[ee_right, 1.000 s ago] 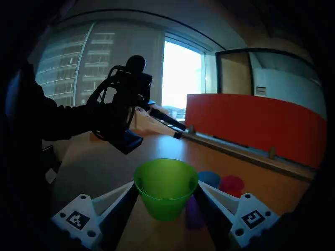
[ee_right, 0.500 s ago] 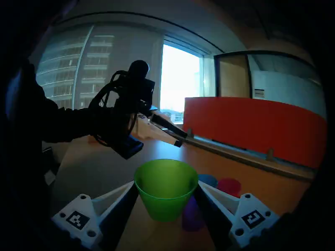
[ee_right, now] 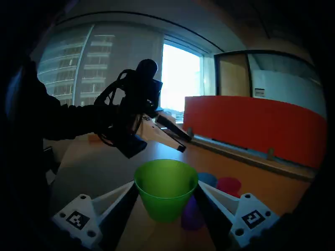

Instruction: Pour water

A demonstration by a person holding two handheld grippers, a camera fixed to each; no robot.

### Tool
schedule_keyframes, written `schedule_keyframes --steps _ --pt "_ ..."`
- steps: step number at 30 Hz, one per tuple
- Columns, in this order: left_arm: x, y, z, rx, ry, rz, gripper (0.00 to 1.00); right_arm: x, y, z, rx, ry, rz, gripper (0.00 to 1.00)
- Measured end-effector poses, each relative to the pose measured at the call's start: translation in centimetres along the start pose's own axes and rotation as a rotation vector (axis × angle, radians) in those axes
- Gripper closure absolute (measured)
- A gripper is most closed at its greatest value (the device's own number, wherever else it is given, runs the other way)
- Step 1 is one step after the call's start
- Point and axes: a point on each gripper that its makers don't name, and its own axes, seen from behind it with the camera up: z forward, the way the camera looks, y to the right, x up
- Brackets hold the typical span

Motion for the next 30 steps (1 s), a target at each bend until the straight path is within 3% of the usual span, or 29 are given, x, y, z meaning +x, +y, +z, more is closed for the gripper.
schedule_keyframes --steps 30 --pt "-3.5 1.2 4.9 -0.07 -0.202 0.09 0.14 -1.0 0.0 -0.7 0.013 -0.014 0.003 0.1"
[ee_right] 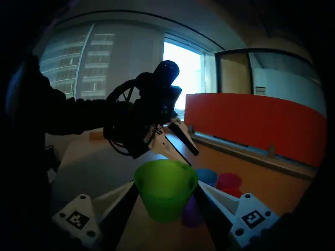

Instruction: Pour water

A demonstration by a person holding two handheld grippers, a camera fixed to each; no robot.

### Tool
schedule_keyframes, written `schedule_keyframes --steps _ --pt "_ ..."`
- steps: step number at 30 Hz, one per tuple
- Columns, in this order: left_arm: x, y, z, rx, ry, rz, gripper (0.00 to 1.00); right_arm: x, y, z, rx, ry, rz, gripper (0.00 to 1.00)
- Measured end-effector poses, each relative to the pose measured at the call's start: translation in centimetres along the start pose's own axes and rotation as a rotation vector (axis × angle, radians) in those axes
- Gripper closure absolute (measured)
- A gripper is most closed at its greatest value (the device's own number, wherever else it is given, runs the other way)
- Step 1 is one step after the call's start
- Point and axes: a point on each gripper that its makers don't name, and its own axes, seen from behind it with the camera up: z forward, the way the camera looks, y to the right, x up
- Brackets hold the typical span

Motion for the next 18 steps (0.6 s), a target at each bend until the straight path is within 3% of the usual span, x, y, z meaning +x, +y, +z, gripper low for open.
schedule_keyframes --steps 18 --pt "-0.6 0.1 3.7 -0.022 -0.078 0.02 0.14 -0.8 0.0 0.0 0.01 -0.008 0.007 0.1"
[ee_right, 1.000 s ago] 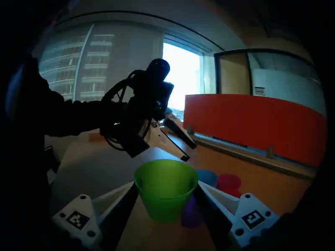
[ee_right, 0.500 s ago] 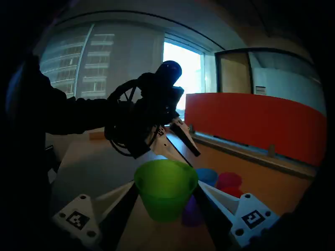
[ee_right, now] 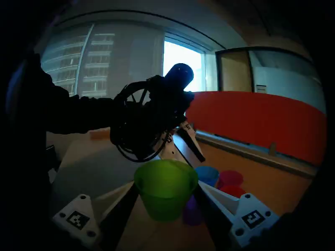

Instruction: Pour water

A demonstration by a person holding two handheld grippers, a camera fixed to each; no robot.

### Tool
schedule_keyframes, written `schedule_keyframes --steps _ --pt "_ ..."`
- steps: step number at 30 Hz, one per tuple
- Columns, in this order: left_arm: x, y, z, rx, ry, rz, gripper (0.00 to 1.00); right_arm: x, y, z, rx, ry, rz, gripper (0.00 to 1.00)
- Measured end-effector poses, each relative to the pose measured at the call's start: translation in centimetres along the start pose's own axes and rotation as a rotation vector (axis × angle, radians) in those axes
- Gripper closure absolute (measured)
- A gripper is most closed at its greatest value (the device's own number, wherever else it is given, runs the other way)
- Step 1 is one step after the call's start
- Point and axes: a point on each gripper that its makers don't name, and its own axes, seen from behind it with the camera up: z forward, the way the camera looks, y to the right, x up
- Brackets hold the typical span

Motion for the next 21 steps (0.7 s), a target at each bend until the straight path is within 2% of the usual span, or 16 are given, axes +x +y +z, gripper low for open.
schedule_keyframes --steps 9,21 --pt "0.0 0.1 1.0 -0.011 -0.023 -0.001 0.13 -0.3 0.0 -0.2 0.002 -0.004 0.001 0.1" --pt "0.0 0.3 1.5 -0.018 -0.042 -0.005 0.13 -0.5 -0.3 -0.1 0.01 -0.009 -0.003 0.1"
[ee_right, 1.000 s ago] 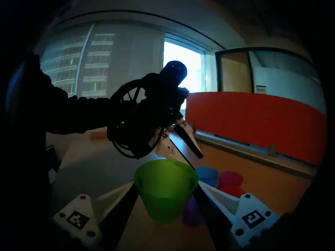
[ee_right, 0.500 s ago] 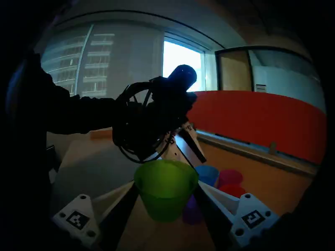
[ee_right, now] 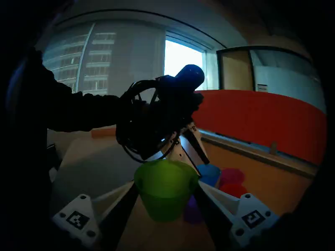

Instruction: Pour water

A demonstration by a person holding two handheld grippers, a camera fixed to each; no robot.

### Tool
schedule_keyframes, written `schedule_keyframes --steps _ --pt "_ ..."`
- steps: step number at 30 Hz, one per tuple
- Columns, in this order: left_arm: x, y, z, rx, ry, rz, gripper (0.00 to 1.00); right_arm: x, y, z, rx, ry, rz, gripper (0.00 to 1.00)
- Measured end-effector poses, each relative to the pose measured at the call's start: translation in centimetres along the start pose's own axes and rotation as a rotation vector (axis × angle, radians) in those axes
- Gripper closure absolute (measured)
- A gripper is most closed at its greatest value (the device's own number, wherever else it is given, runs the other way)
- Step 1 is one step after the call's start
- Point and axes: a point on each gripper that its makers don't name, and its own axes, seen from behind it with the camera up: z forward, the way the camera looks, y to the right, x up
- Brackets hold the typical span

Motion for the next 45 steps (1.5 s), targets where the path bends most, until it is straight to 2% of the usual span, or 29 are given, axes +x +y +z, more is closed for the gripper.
schedule_keyframes --steps 8,14,26,41,45 --pt "-0.5 0.0 0.5 -0.003 -0.02 -0.022 0.1 -0.1 -0.1 0.1 0.004 -0.001 0.003 0.1" --pt "-1.5 0.0 1.5 0.002 -0.048 -0.013 0.1 -0.3 -0.1 0.1 0.004 -0.005 0.004 0.1" --pt "-1.7 0.1 2.5 -0.005 -0.06 -0.023 0.1 -0.5 0.1 0.2 0.001 -0.009 0.013 0.1" --pt "-1.0 0.0 3.3 0.012 -0.025 -0.006 0.12 -0.8 0.3 0.2 -0.005 -0.01 0.017 0.1" --pt "-1.0 -0.1 3.3 0.011 -0.021 -0.02 0.14 -0.8 0.3 0.2 -0.006 -0.01 0.019 0.1"
